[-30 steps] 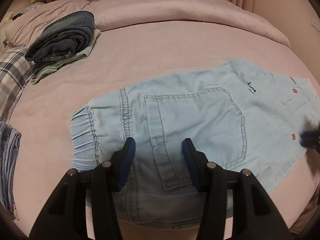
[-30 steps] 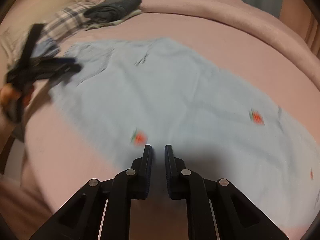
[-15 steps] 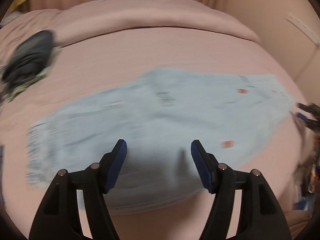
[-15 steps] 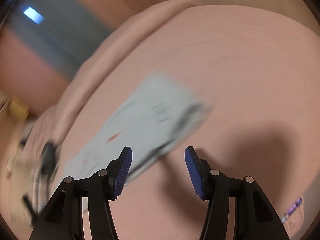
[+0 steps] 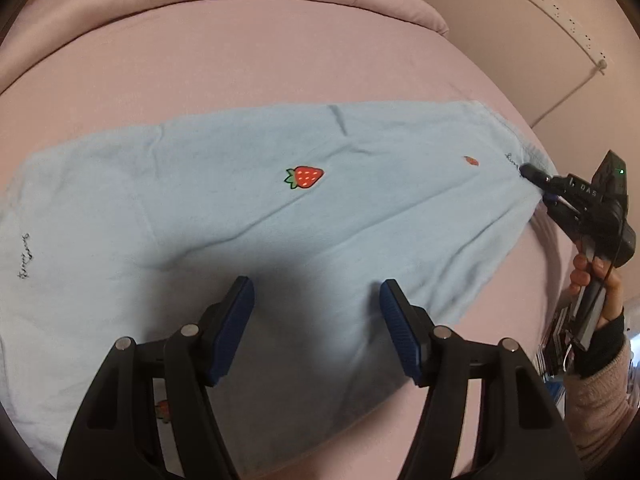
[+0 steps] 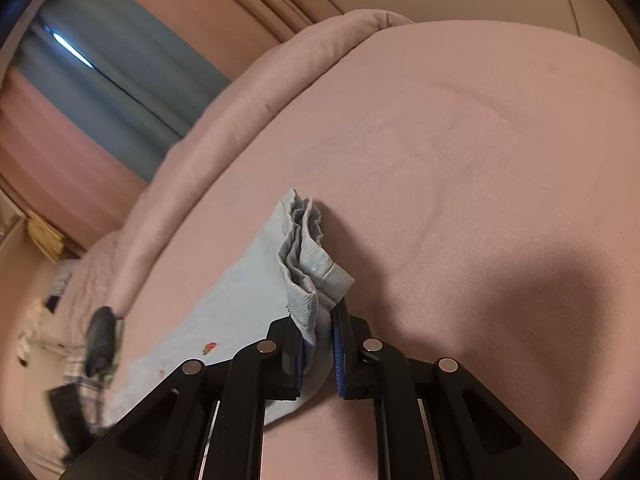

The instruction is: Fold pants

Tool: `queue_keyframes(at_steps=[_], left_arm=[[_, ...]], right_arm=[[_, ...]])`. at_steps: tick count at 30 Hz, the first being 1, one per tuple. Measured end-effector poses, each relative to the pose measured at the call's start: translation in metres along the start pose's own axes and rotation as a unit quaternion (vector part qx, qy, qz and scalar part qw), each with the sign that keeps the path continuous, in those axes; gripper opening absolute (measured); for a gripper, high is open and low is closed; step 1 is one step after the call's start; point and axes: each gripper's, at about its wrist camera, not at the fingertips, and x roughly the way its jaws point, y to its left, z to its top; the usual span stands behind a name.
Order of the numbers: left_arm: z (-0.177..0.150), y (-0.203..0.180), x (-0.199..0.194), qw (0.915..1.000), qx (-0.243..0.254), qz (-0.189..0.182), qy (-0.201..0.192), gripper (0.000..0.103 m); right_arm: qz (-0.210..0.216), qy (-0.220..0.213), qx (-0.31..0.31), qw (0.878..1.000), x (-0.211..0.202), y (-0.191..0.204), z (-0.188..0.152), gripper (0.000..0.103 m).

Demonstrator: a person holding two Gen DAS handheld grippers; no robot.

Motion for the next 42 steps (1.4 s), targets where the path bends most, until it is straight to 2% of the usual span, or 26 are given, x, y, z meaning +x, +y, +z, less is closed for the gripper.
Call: queue_keyframes(at_steps=[2,3,4,5,8,10,13,15,17,20,22,24,28,30,33,35,37,40,42], left_arm=[[0.002,-0.001,-0.001,1.0000,0.001,0.003,0.006,0.066],[0.005,-0.002,-0.002,0.9999,-0.003,0.002,0.010,0.066],[0.008,-0.002,-0.006,0.9998,-0.013,-0.014,0.011,0.066],[0.012,-0.005,-0.009,0.9993,-0.022,-0.031,0.004,0.066],[0.024,-0.017,-0.009,0.9954,-0.042,-0.085,-0.016,0.067],[0.038,-0.020,0.010,0.9892,-0.072,-0.127,-0.007,0.067],[0.045,-0.022,0.039,0.9790,-0.116,-0.167,0.014,0.065],[0.044,-0.017,0.058,0.9717,-0.158,-0.173,0.035,0.065],[0.046,-0.007,0.060,0.9626,-0.191,-0.190,0.029,0.066],[0.046,-0.005,0.057,0.9611,-0.192,-0.195,0.040,0.064],[0.046,-0.001,0.056,0.9575,-0.202,-0.202,0.038,0.064],[0.046,0.009,0.051,0.9488,-0.226,-0.219,0.030,0.064],[0.036,0.039,0.030,0.9203,-0.281,-0.272,-0.006,0.065],[0.031,0.053,0.015,0.9070,-0.298,-0.296,-0.025,0.070],[0.019,0.072,-0.014,0.8920,-0.314,-0.321,-0.052,0.086],[0.013,0.082,-0.029,0.8758,-0.325,-0.350,-0.072,0.088],[0.011,0.087,-0.036,0.8637,-0.332,-0.370,-0.084,0.091],[0.003,0.094,-0.034,0.8595,-0.340,-0.372,-0.084,0.093],[-0.003,0.101,-0.023,0.8521,-0.356,-0.378,-0.069,0.093]], right_arm=[[-0.013,0.031,0.027,0.999,0.017,-0.018,-0.003,0.010],[-0.002,0.032,0.039,0.999,0.022,-0.024,-0.007,0.010],[0.012,0.028,0.046,0.998,0.019,-0.026,-0.007,0.011],[0.023,0.025,0.051,0.998,0.015,-0.026,-0.005,0.018],[0.035,0.024,0.070,0.997,0.009,-0.028,-0.005,0.025],[0.037,0.024,0.074,0.996,0.009,-0.029,-0.006,0.025],[0.023,0.024,0.062,0.998,0.014,-0.023,-0.008,0.025],[0.014,0.025,0.047,0.998,0.021,-0.017,-0.006,0.025],[0.003,0.031,0.033,0.999,0.024,-0.012,-0.003,0.024],[-0.025,0.039,0.009,0.999,0.023,0.003,0.003,0.020],[-0.027,0.026,-0.007,0.999,0.018,0.021,0.008,0.019],[-0.021,-0.001,-0.034,0.999,0.005,0.045,0.012,0.019],[-0.010,-0.032,-0.103,0.994,-0.014,0.100,0.014,0.019],[0.001,-0.038,-0.159,0.987,-0.021,0.137,0.007,0.019],[0.017,-0.035,-0.225,0.974,-0.020,0.183,-0.011,0.019],[0.035,-0.027,-0.261,0.964,-0.014,0.209,-0.028,0.019],[0.053,-0.011,-0.296,0.954,-0.006,0.233,-0.050,0.019],[0.066,0.022,-0.346,0.936,0.015,0.262,-0.090,0.019],[0.068,0.045,-0.373,0.924,0.029,0.275,-0.117,0.019]])
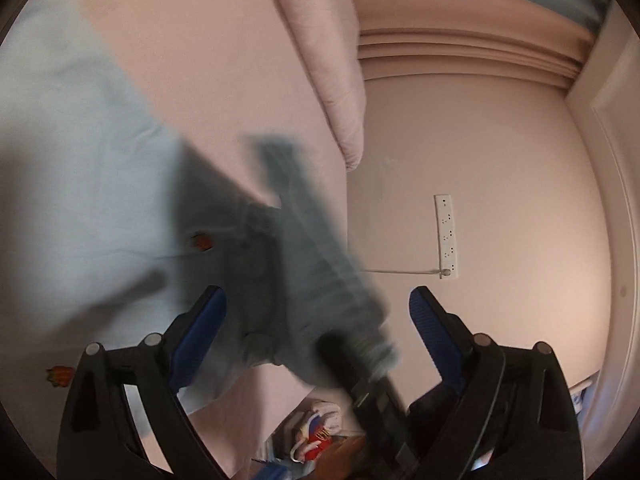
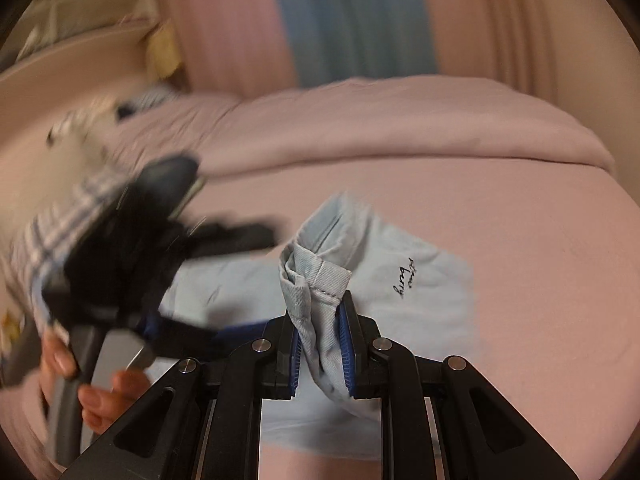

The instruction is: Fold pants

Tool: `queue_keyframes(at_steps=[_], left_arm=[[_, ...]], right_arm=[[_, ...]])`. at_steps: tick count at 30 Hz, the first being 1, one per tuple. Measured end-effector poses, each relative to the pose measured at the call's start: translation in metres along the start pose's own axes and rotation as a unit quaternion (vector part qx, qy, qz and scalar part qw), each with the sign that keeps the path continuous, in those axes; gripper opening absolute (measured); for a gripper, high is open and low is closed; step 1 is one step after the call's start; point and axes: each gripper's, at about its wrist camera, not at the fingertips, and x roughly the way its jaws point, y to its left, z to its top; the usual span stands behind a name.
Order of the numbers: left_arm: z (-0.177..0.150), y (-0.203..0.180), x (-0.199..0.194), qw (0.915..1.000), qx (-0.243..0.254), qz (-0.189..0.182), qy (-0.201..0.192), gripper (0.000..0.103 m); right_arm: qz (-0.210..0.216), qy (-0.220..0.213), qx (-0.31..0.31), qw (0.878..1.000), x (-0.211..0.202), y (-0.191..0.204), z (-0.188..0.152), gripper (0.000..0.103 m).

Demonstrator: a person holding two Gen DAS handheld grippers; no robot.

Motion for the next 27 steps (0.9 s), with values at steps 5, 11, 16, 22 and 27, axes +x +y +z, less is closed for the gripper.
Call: queue_keyframes(at_steps=[5,11,16,22,27], left_arm=[[0.003,0.030,0.001,0.9982,-0.030,0.052,-0.007,0.056],[0.012,0.012,-0.031,0.9956,0.034,0.075,-0.044,0.014],[0.022,0.003,-0.058,0.9893,0.082,0.104,-0.062,0.014],[0.030,0.037,-0.074,0.9744,0.060,0.206,-0.065,0.034],[0.021,0.021,-0.099,0.9627,0.106,0.236,-0.081,0.049]], right_arm=[[0.012,0.051,-0.052,0.997,0.031,0.044,-0.024,0.019],[0.014,0.048,-0.068,0.996,0.033,0.068,-0.022,0.019],[0.027,0.024,-0.089,0.995,0.042,0.096,-0.015,0.019],[0.054,0.089,-0.081,0.991,0.087,0.112,-0.025,0.047],[0.098,0.130,-0.052,0.985,0.081,0.094,-0.035,0.054]])
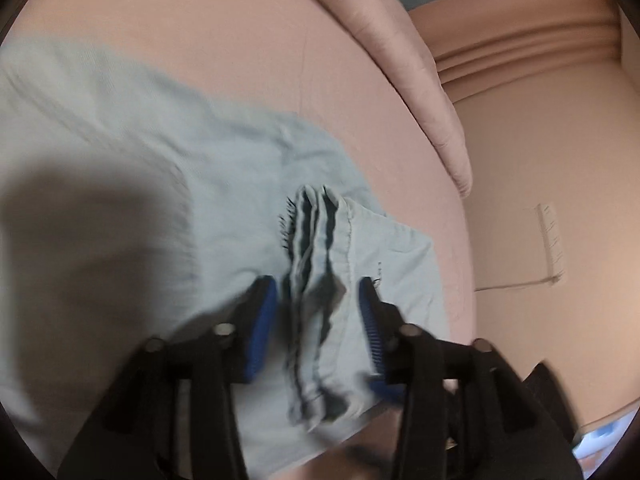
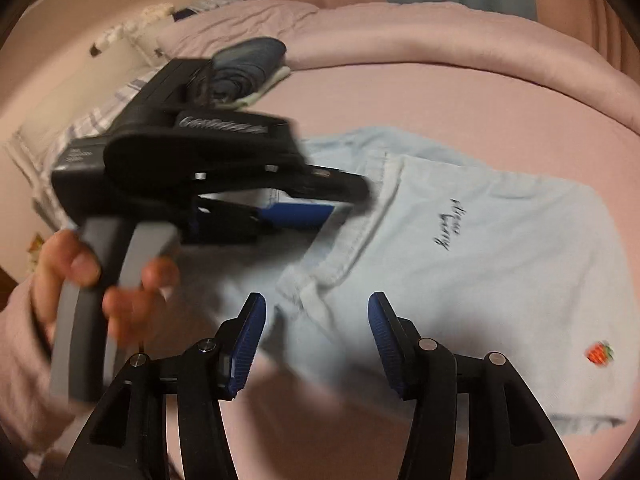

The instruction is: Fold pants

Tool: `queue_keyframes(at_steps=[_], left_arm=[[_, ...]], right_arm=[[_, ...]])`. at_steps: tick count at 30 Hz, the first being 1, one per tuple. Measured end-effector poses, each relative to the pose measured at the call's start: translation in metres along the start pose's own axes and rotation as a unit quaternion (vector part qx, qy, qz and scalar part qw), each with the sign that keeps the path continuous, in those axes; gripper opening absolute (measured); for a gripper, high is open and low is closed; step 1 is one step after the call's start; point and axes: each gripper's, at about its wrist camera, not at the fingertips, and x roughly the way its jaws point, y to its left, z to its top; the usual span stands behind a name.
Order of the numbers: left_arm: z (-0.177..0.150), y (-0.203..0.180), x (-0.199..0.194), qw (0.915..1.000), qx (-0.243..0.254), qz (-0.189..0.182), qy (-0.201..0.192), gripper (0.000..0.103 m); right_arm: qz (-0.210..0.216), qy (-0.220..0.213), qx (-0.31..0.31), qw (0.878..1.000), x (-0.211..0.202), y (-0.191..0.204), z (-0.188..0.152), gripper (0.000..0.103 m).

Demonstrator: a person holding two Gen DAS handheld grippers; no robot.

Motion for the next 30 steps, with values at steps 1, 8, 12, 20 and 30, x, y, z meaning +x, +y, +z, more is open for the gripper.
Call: queue_keyframes(at_steps=[1,8,12,20,30], left_arm=[[-0.001,-0.002,-0.005,0.9998,0.014,0.009,-0.006,0.052],[-0.007,-0.043,0.001,0.9944,0.104,0.007,-0.020,0.054],[-0.027,-0.076,0.030,0.9863,0.164,0.015,0.001,0.054],[-0.048,-0.044,0.066,0.9746,0.187,0.121,0.020,0.021],[-0.063,-0.040,0.059,0.9736,0.196,0.117,0.005,0.018]], right_arm=[[0.010,-0.007,0.009,1.000,-0.012,-0.007,-0.001,0.054],[-0.045,-0.089,0.102,0.990,-0.097,-0.088,0.003,0.054],[-0.072,-0.084,0.121,0.987,-0.102,-0.110,-0.001,0.031],[-0.123,-0.002,0.067,0.990,-0.061,-0.118,-0.042,0.023],[-0.096,-0.053,0.130,0.985,-0.071,-0.141,0.023,0.023]])
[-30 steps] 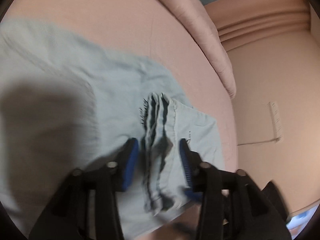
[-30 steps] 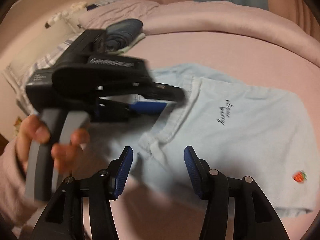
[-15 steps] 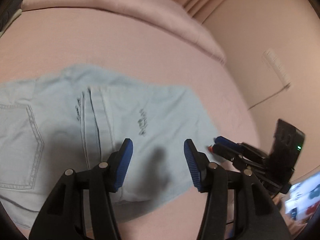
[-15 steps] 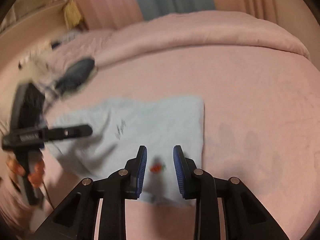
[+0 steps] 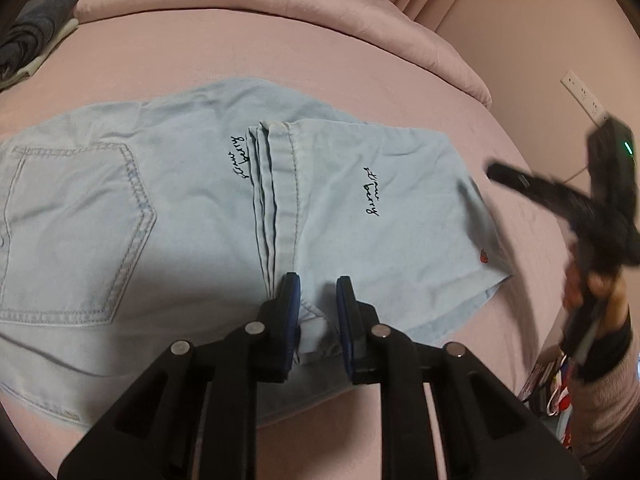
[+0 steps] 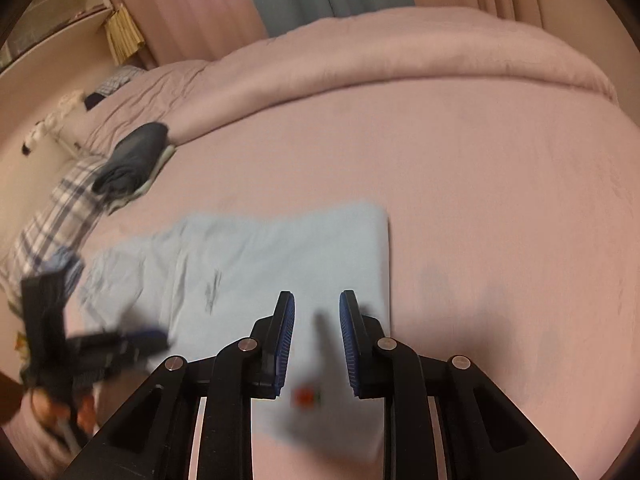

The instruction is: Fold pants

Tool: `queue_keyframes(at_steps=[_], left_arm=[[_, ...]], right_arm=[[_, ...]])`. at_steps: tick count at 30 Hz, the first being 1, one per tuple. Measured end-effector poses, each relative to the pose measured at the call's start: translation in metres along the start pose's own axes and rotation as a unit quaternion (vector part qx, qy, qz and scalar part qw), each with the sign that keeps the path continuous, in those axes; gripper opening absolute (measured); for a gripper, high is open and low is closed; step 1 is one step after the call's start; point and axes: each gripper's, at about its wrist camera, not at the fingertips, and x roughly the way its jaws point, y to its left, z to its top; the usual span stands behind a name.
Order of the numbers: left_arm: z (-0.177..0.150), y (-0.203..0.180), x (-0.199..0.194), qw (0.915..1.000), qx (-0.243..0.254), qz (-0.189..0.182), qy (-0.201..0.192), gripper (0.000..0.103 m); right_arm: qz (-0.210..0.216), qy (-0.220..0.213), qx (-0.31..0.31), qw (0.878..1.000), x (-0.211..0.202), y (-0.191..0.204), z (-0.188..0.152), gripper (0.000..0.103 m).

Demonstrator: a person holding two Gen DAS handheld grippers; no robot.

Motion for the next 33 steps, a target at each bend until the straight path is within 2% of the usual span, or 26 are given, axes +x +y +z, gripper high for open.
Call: queue_keyframes(at_steps=[4,7,8,9,12,14,17,20,22,24,25,26,27,28,30,33], left_arm=[[-0.015,0.014,-0.020,1.0000,-0.001,-0.006,-0.002,0.018],[-0.017,0.017,-0.022,1.0000,-0.003,-0.009,-0.002,0.018],[-0.019,0.019,-0.026,0.9999,-0.003,-0.010,-0.002,0.018],[-0.019,0.020,-0.025,0.9999,-0.004,-0.012,-0.001,0.018],[-0.021,0.021,-0.030,0.9999,-0.006,-0.015,-0.002,0.018],[-0.022,0.022,-0.033,0.9998,-0.008,-0.017,-0.003,0.018],[-0.022,0.021,-0.033,0.9998,-0.008,-0.016,-0.004,0.018],[-0.022,0.022,-0.033,0.9998,-0.008,-0.017,-0.004,0.018],[-0.023,0.022,-0.034,0.9997,-0.010,-0.020,-0.004,0.019],[-0.023,0.024,-0.035,0.9996,-0.014,-0.025,-0.003,0.019],[-0.023,0.025,-0.036,0.9995,-0.017,-0.028,-0.003,0.019],[-0.023,0.027,-0.038,0.9992,-0.022,-0.032,-0.002,0.019],[-0.024,0.030,-0.043,0.9988,-0.031,-0.037,-0.004,0.023],[-0.025,0.034,-0.049,0.9984,-0.039,-0.040,-0.008,0.041],[-0.032,0.042,-0.066,0.9977,-0.052,-0.035,-0.028,0.063],[-0.046,0.061,-0.095,0.9949,-0.072,-0.040,-0.058,0.064]], right_arm=[[-0.028,0.021,-0.008,0.999,0.035,-0.001,0.023,0.023],[-0.071,0.085,-0.009,0.994,0.073,-0.010,0.021,0.023],[-0.073,0.088,-0.012,0.993,0.081,-0.008,0.020,0.023],[-0.078,0.080,-0.025,0.993,0.077,-0.006,0.021,0.023],[-0.089,0.092,-0.026,0.991,0.066,0.000,0.020,0.023],[-0.069,0.079,-0.026,0.994,0.048,0.004,0.015,0.023],[-0.055,0.051,-0.042,0.996,0.017,0.020,-0.005,0.023],[-0.048,0.037,-0.055,0.997,-0.010,0.031,-0.040,0.023],[-0.065,0.048,-0.071,0.994,-0.008,0.032,-0.060,0.023],[-0.070,0.084,-0.075,0.991,0.009,0.025,-0.078,0.023],[-0.065,0.063,-0.072,0.993,0.007,0.022,-0.084,0.023],[-0.065,0.063,-0.069,0.993,0.005,0.022,-0.083,0.024],[-0.069,0.072,-0.064,0.993,0.004,0.024,-0.079,0.024],[-0.073,0.079,-0.058,0.993,0.004,0.026,-0.073,0.024],[-0.055,0.074,-0.065,0.994,0.003,0.036,-0.061,0.024],[-0.024,0.062,-0.090,0.994,0.007,0.056,-0.055,0.029]])
